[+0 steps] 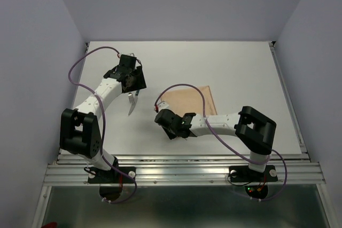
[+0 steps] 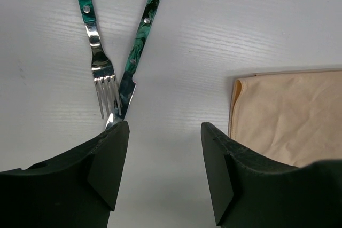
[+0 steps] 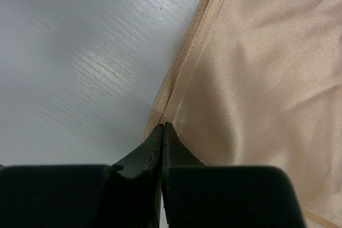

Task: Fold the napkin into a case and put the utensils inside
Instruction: Pick up the top corner of the square-folded napkin from the center of the board.

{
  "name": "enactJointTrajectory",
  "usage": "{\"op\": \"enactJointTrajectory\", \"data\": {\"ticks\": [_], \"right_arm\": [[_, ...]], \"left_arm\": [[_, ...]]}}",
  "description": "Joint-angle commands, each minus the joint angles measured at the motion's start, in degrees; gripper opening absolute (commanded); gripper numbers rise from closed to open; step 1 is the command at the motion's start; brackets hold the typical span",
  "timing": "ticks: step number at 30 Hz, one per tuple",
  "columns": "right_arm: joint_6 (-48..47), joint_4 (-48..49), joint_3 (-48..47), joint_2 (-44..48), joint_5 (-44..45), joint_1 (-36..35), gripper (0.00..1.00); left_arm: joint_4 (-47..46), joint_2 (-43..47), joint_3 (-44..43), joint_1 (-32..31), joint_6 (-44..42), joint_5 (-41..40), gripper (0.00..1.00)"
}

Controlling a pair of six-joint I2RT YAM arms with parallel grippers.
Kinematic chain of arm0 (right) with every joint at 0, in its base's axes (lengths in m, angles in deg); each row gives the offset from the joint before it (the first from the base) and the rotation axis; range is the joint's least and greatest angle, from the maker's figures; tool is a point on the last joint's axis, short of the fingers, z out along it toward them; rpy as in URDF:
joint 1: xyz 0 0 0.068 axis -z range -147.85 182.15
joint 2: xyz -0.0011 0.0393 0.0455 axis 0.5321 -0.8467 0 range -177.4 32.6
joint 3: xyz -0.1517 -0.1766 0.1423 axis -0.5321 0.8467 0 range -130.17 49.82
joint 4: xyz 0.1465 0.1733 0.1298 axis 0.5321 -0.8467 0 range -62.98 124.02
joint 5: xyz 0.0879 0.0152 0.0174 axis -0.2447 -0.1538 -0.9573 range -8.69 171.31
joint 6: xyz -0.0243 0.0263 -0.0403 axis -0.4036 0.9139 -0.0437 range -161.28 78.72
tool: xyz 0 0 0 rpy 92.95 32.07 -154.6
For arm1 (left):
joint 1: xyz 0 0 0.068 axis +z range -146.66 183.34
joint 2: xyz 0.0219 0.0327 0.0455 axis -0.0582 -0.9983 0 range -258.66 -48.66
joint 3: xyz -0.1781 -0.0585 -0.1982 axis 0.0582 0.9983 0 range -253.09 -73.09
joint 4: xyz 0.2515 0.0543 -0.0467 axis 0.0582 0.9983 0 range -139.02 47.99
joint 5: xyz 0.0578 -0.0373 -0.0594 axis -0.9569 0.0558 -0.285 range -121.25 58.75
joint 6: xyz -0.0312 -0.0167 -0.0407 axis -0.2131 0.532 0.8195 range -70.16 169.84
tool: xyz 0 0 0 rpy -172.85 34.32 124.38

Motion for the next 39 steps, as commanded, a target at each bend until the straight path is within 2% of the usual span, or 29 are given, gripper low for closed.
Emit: {"op": "enactJointTrajectory", "data": {"ticks": [1,9,13,16,22,30,35,39], "right_arm": [[1.1,2.1,-0.7,1.9,2.4,-0.4,0.01],[0.9,2.3,-0.1,3.9,6.9,-0.4,0.02],[1.4,2.2,0.3,3.7,4.8,-0.4,0.2],[1.6,3.5,1.5,4.2,3.6,-0.4,0.28],[1.7,4.8,2.8,3.4,1.5,-0.4,0.36],[2.2,6.2,3.4,0.8,0.7,-0.4,0.35],[2.5,5.8,3.2,0.0,1.4,-0.4,0.19],[2.9,5.1,2.6,-0.2,2.5,-0.4,0.11]], "left_arm": [[-1.2,0.6,0.6,0.3,-0.6,0.6,0.67],[-1.1,1.1,0.9,0.3,-0.2,0.7,0.67],[-1.5,1.4,1.2,0.3,0.3,1.9,0.67],[-1.9,1.8,1.5,0.4,0.6,2.3,0.67],[-2.1,1.7,1.5,0.4,0.6,2.5,0.67],[-2.2,1.6,2.0,0.4,0.3,4.2,0.66],[-2.3,1.5,2.2,0.3,0.1,4.2,0.66],[-2.4,1.4,2.2,0.4,-0.1,4.3,0.66]]}}
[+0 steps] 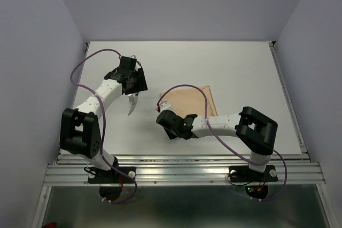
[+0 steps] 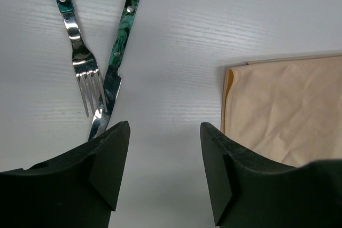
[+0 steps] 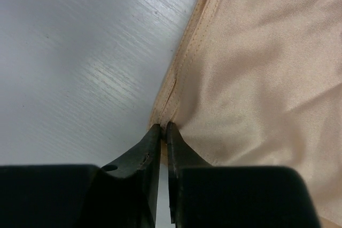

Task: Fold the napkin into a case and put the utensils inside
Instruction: Pick up the top corner of the square-folded napkin from the center of the board, then fold the top corner of the square-folded napkin at the center of the board.

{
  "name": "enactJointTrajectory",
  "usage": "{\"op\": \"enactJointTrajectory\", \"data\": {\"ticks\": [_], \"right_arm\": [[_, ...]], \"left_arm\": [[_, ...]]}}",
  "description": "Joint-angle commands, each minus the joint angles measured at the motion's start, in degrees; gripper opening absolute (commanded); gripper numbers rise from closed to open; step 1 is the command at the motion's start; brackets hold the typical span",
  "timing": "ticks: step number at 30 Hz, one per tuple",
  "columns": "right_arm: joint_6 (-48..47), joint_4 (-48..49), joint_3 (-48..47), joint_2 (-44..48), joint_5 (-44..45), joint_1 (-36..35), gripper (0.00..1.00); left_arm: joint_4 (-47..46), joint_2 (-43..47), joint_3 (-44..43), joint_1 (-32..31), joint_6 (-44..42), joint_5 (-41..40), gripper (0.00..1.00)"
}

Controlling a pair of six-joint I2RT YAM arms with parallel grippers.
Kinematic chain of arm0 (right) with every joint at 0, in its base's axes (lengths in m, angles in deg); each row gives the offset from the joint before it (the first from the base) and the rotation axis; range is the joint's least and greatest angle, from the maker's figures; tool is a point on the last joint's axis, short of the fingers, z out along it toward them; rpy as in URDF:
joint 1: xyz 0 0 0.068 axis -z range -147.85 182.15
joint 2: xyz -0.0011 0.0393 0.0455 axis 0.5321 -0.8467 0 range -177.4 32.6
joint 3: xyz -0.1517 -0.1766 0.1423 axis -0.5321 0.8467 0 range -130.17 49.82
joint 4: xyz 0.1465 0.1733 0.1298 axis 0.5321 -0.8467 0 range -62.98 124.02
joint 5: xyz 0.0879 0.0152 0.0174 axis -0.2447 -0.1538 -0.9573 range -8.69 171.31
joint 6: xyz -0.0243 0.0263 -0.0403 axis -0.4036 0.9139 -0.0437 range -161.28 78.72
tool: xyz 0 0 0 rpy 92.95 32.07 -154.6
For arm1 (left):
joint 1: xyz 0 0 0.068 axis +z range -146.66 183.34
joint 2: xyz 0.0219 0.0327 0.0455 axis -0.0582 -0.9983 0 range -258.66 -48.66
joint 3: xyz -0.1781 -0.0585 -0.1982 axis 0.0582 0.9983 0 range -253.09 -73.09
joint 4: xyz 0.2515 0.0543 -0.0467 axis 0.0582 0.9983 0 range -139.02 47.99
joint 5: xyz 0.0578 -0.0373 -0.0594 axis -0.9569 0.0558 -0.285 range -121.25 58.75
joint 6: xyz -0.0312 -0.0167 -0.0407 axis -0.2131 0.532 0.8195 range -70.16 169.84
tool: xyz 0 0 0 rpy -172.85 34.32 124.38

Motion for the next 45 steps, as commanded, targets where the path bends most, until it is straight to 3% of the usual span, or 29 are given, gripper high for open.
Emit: {"op": "enactJointTrajectory", "data": {"ticks": [1,3,21,34,45], "right_arm": [[0.8,1.2,-0.3,-0.9,1.7,-0.4,0.07],[1.0,1.1,-0.3,-0.3,2.0,-0.4,0.01],[2.2,1.7,0.1,8.0,8.2,2.9,0.01],[-6.6,6.0,0.4,9.9,-0.7,19.1,0.01],[-11.1,6.9,-4.3,4.4,-1.7,25.6,0.01]], "left_arm": [[-0.8,1.3,0.4,0.2,-0.4,0.4,0.66],[-0.8,1.4,0.4,0.1,-0.3,0.5,0.66],[-0.8,1.6,0.9,0.1,-0.1,0.1,0.66],[-0.7,1.7,1.4,0.1,-0.6,-0.1,0.64],[0.5,3.1,2.1,0.1,-0.8,-0.4,0.64]]}}
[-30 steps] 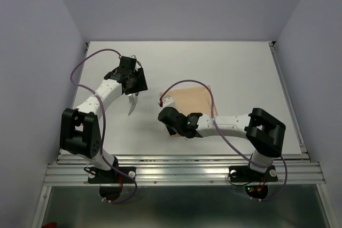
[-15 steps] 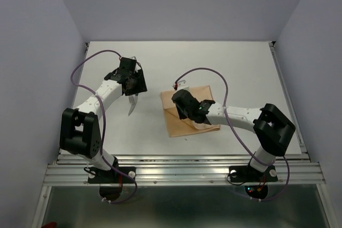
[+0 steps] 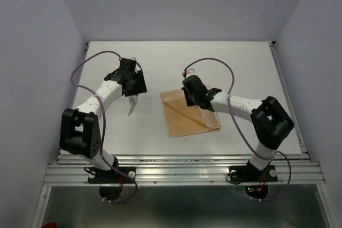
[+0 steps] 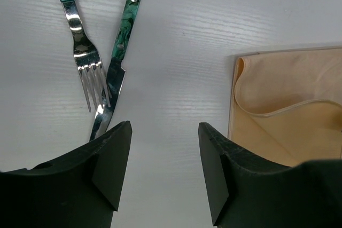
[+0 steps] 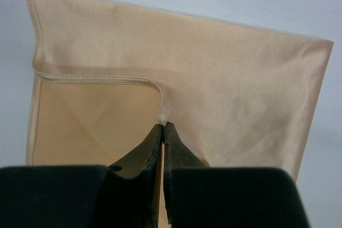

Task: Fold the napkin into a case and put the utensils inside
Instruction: Fold the top corner of the square-folded napkin at the center of the board.

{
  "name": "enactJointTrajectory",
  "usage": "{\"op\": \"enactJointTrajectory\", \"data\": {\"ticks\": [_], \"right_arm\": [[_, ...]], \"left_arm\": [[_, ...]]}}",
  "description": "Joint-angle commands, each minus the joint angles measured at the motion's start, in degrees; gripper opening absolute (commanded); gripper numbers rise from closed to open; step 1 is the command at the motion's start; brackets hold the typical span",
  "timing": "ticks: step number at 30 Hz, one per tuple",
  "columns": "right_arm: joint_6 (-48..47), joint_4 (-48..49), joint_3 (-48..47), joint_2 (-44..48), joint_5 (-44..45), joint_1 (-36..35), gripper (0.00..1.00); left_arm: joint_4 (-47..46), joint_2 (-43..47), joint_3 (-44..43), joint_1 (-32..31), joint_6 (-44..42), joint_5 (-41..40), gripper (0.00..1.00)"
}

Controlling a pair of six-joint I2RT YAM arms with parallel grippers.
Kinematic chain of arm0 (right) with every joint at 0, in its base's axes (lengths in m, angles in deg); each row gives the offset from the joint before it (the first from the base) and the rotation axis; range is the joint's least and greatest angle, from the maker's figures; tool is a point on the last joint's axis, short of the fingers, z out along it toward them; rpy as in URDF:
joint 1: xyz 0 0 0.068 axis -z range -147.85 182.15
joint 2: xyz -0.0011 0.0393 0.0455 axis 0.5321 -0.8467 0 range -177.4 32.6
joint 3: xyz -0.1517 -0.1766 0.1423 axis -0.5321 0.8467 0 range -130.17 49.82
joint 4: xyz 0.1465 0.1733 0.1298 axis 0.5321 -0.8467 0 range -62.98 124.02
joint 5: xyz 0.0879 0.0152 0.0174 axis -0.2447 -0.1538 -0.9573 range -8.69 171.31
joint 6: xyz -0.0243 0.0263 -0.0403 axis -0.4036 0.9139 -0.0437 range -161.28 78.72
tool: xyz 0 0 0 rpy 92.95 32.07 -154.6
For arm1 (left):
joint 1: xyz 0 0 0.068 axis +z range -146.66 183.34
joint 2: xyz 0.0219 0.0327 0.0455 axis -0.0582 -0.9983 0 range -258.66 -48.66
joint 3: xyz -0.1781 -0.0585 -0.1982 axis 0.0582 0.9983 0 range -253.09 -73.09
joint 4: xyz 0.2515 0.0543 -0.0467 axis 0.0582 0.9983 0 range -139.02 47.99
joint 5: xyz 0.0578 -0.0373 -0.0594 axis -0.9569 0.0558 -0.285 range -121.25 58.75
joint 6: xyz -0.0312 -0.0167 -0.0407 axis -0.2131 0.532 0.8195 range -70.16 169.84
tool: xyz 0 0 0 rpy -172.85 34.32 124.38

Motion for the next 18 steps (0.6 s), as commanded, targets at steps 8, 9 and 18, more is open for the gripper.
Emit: {"op": "enactJointTrajectory", "data": {"ticks": [8,9,18], "right_arm": [[-2.7,2.8,-5.2,-3.1,-0.3,4.9,0.01],[-2.5,2.8,-5.2,-3.4,0.0,5.4,0.01],[-0.9,3.3,-4.3,-3.8,1.7,6.5,0.01]], "left_arm": [[0.2,3.4,1.7,0.0,0.2,-0.2,0.64],[0.4,3.4,1.7,0.0,0.1,-0.2,0.65],[-0.1,4.9,2.4,0.0,-1.1,0.5,0.67]]}}
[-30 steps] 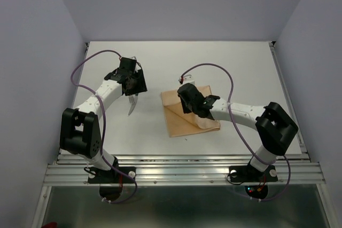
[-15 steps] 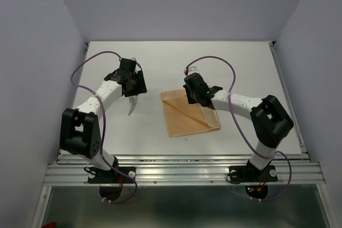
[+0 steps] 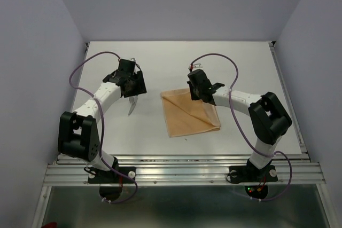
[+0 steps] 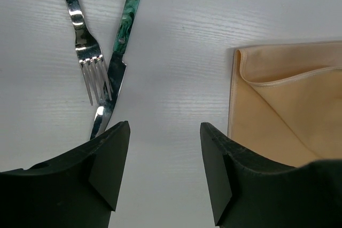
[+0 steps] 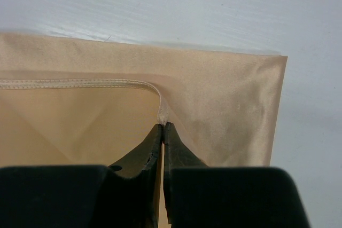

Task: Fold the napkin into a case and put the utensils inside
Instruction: Fold the top corner of the square-folded napkin at the center of the board.

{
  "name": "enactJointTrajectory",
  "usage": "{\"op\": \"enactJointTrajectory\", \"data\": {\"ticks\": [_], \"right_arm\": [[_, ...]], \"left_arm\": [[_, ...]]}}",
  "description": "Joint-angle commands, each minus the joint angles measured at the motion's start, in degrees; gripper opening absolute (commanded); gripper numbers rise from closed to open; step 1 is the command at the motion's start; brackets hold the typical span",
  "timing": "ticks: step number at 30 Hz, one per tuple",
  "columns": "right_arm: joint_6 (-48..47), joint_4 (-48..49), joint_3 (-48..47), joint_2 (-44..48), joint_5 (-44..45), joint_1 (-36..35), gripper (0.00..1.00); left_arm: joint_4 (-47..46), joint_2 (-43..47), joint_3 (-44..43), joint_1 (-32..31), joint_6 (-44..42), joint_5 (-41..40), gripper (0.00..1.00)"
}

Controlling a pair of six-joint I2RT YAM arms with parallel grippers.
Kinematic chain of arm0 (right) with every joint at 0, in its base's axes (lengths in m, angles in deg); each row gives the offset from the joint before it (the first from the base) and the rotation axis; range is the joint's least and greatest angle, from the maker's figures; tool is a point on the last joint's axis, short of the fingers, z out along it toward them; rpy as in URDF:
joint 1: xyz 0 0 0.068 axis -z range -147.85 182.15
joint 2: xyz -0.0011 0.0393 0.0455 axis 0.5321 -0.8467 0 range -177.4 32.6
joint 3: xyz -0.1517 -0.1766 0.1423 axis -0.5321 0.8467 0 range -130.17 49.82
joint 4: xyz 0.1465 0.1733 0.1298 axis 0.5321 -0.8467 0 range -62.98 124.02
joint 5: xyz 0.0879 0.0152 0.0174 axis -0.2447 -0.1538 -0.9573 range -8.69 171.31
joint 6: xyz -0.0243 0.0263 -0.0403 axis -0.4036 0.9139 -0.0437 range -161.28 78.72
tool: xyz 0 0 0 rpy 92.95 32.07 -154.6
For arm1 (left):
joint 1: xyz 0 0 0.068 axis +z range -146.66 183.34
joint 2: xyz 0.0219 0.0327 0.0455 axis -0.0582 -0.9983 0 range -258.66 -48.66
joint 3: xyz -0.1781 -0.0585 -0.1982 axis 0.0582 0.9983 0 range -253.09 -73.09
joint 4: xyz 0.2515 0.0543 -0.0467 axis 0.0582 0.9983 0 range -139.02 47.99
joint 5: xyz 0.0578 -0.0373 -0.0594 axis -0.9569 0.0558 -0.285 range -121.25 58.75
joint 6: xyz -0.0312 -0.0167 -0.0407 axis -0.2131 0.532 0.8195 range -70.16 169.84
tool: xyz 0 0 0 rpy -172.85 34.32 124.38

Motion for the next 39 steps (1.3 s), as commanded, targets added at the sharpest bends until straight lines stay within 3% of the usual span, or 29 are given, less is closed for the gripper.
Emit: {"op": "enactJointTrajectory", "data": {"ticks": [1,23,30,39], "right_arm": [[0.7,2.9,-1.6,-0.3,1.8,0.9,0.01],[4.3,3.0,-2.1,-2.9,7.0,3.6,0.01],[5.0,3.0,-2.3,-4.4,7.6,3.6,0.06],[4.0,3.0,-3.5,-4.9,8.4,3.6,0.06]], "left_arm": [[-0.5,3.2,1.1,0.0,-1.1,0.5,0.67],[-1.3,6.3,3.6,0.0,-2.9,1.2,0.68],[-2.2,6.1,3.7,0.0,-3.1,3.7,0.68],[-2.4,6.0,4.2,0.0,-3.1,4.0,0.68]]}}
